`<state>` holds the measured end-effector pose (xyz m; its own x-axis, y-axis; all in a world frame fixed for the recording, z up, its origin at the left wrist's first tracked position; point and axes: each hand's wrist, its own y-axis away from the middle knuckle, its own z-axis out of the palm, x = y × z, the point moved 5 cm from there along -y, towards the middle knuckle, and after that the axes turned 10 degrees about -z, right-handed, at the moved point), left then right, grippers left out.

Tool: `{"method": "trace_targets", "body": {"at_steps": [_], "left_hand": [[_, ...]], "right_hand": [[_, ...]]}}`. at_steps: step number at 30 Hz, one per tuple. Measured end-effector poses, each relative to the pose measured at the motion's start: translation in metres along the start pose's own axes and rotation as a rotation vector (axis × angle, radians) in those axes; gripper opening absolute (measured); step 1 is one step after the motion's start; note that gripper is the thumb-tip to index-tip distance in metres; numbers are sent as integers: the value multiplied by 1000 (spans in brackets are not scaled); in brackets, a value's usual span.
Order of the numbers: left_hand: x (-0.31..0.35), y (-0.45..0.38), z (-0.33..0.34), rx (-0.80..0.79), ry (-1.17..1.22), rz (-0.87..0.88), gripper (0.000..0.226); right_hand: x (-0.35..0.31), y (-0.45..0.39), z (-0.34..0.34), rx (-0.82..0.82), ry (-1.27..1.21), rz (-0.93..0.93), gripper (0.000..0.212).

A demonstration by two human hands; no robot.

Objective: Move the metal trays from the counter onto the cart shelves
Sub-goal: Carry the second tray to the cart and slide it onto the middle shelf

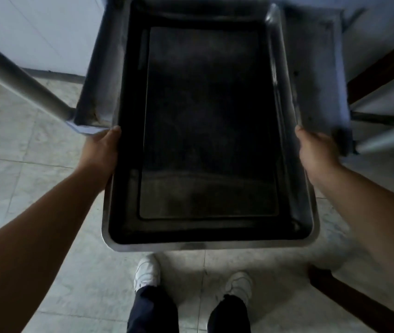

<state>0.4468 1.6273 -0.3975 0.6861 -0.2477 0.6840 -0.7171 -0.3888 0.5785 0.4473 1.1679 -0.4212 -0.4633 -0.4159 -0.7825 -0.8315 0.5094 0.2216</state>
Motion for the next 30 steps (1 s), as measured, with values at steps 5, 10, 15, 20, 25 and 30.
{"method": "trace_targets", "body": {"at_steps": [5, 10, 15, 20, 25, 30], "left_hand": [[-5, -5, 7, -16, 137, -83, 26], [-6, 2, 9, -4, 187, -98, 31], [-5, 8, 9, 17, 178, -85, 30], [-14, 12, 13, 8, 197, -107, 33], [-33, 28, 28, -13, 359, -120, 30], [-61, 59, 53, -136, 622, -177, 37]], "right_hand": [[-14, -19, 10, -39, -31, -47, 31], [-27, -19, 5, -207, 121, -47, 49], [1, 86, -56, 194, 85, -52, 27], [42, 203, -2, 193, -594, 548, 8], [34, 189, 3, 307, -758, 424, 15], [43, 136, -18, 173, -713, 335, 20]]}}
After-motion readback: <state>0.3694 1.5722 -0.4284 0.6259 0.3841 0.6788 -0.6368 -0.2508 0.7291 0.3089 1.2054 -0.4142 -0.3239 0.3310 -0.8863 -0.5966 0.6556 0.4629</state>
